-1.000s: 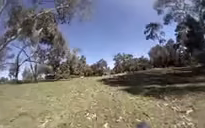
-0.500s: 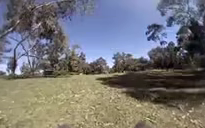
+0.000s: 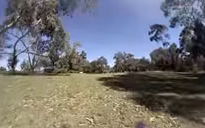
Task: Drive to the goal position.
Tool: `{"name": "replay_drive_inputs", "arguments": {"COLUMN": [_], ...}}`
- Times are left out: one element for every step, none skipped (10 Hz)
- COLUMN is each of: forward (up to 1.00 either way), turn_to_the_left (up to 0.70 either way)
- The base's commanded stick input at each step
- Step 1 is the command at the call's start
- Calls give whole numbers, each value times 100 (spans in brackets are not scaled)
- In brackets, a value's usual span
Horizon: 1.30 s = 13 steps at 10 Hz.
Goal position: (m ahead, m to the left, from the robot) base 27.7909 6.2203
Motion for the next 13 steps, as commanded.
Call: {"name": "replay_drive_inputs", "arguments": {"forward": [100,100,100,100,100,100,100,100,100,100,100,100,100], "turn_to_the_left": [0,0,0,0,0,0,0,0,0,0,0,0,0]}}
